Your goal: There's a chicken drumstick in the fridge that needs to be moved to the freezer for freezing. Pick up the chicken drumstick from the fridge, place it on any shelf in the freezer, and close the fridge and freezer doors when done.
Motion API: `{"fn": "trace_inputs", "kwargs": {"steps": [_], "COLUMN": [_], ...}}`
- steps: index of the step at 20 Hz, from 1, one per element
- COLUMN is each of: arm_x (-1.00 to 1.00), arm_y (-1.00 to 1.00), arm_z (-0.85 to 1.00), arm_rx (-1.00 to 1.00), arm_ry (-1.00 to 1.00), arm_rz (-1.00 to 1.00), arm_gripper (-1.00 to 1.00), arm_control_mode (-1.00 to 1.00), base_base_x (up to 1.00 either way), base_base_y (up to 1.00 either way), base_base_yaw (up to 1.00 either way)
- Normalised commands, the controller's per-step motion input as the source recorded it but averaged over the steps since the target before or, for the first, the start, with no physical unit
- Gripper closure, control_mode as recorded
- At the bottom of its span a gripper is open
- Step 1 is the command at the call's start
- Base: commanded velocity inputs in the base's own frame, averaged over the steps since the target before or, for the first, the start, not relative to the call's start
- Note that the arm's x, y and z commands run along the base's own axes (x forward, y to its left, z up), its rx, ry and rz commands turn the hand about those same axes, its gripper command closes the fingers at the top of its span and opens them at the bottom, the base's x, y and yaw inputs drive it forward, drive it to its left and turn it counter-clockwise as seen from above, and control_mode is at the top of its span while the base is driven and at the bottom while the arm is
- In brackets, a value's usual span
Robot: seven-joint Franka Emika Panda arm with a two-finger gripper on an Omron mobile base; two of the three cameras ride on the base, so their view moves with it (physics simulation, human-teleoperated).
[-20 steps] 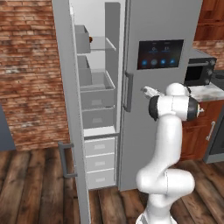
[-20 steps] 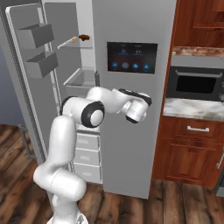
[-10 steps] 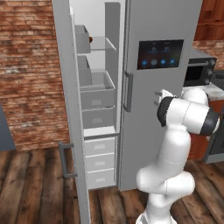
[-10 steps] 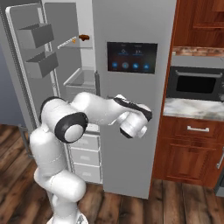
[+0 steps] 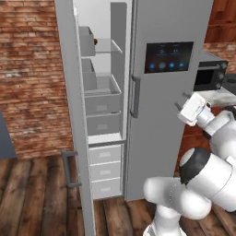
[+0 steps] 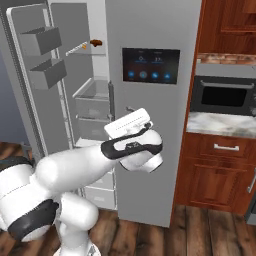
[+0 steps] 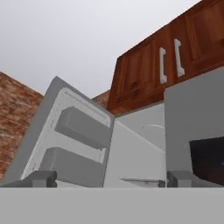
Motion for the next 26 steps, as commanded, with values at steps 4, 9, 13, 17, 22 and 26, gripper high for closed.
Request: {"fn": "trace_inputs", "kwargs": {"steps": [4, 9, 13, 17, 22, 26], "arm_x": [-0.96, -0.95, -0.92, -0.81, -0.90, -0.77], "arm_y": [-0.04, 0.05, 0.28, 0.66, 0.97, 1.00], "arm_z": [0.91, 0.73, 0.60, 0.22, 0.01, -0.21], "arm_rx": [0.00, -0.02, 0.02, 0.21, 0.17, 0.09], "arm_ry": [0.03, 0.18, 0.19, 0.22, 0.10, 0.00], "arm_rz": [-0.01, 0.00, 0.00, -0.08, -0.13, -0.11], "arm_gripper": [-1.00, -1.00, -1.00, -1.00, -1.00, -1.00], "arm_control_mode": [-1.00, -1.00, -1.00, -1.00, -1.00, -1.00], "base_base_x": [0.00, 0.00, 0.00, 0.00, 0.00, 0.00], "base_base_y": [0.00, 0.00, 0.00, 0.00, 0.00, 0.00], "base_base_yaw": [0.00, 0.00, 0.00, 0.00, 0.00, 0.00]}}
